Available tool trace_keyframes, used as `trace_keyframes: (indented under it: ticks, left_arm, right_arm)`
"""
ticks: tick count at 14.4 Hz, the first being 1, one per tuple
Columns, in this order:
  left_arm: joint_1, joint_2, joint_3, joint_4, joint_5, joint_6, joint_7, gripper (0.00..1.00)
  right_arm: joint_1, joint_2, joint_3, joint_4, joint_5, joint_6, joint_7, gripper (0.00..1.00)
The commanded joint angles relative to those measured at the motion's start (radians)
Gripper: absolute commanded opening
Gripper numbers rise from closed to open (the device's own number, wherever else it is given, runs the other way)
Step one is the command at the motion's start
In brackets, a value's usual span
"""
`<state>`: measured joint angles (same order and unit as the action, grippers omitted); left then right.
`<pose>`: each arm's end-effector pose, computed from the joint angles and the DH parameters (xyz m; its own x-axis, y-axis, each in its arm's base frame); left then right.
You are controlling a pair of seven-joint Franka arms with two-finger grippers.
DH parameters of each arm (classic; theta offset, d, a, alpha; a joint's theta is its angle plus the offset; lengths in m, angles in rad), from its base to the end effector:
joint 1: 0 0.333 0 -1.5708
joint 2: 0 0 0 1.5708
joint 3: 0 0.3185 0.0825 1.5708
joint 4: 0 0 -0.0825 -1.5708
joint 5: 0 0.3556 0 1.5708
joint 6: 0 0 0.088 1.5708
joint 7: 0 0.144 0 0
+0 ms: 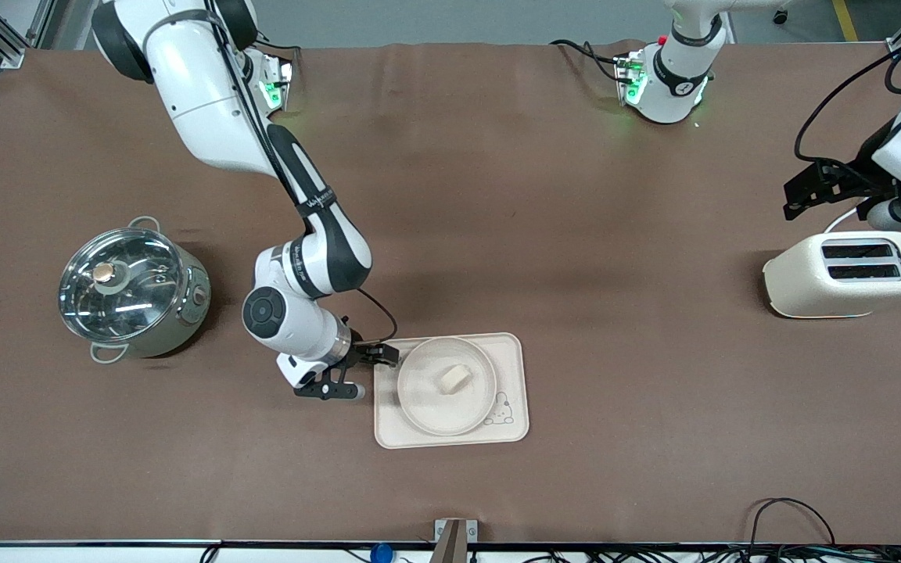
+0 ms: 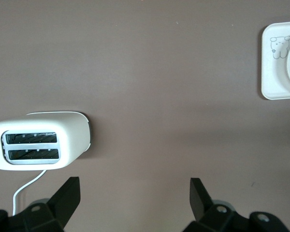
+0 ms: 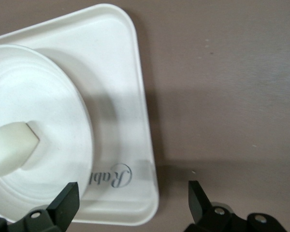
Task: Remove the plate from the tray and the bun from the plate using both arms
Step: 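Lower the right gripper and grasp the white plate's rim, then lift the plate off the tray while the left gripper moves out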
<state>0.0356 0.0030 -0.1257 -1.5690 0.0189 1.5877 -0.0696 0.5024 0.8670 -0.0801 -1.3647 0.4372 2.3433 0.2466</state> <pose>0.5275 -0.0449 0.5908 0.9996 -0.0208 0.0170 -0.0205 -0.9996 -0.0174 0.6565 0.3277 0.1932 0.9966 -0.0825 0.0085 -0.0765 -0.9541 -0.2896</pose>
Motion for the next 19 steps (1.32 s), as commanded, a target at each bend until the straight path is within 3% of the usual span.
trace_keyframes:
  ticks: [1,3,5,8,9,10,14,16,19]
  left_arm:
    - [0.012,0.000,-0.003,0.011,0.003,0.000,0.002,1.00]
    - [0.012,-0.001,-0.005,0.009,0.003,0.000,0.001,1.00]
    - [0.012,-0.003,-0.005,0.007,0.001,0.000,0.001,1.00]
    - [0.012,-0.005,-0.005,0.001,0.001,-0.002,0.001,1.00]
    - [0.012,-0.005,-0.005,0.000,0.001,-0.002,0.001,1.00]
    - [0.012,-0.005,-0.005,0.000,0.000,-0.002,0.001,1.00]
    - [0.012,-0.005,-0.005,0.000,0.000,-0.002,0.001,1.00]
    - [0.010,-0.001,-0.006,0.000,0.001,-0.002,0.001,1.00]
    - [0.009,0.000,-0.009,0.001,0.001,-0.002,0.001,1.00]
  right_arm:
    - [-0.008,0.082,0.011,0.123,0.052,-0.002,0.010,0.95]
    - [-0.001,0.122,0.013,0.188,0.069,0.001,0.046,0.87]
    - [0.007,0.148,0.013,0.211,0.069,0.002,0.040,0.71]
    - [0.007,0.164,0.013,0.211,0.069,0.034,0.030,0.32]
    - [0.007,0.164,0.014,0.211,0.069,0.034,0.026,0.24]
    - [0.008,0.164,0.014,0.210,0.069,0.034,0.023,0.04]
    - [-0.001,0.158,0.022,0.208,0.075,0.031,0.014,0.00]
    - [-0.027,0.126,0.068,0.193,0.100,0.033,-0.019,0.00]
    - [-0.087,-0.011,0.161,0.016,0.133,0.042,-0.128,0.00]
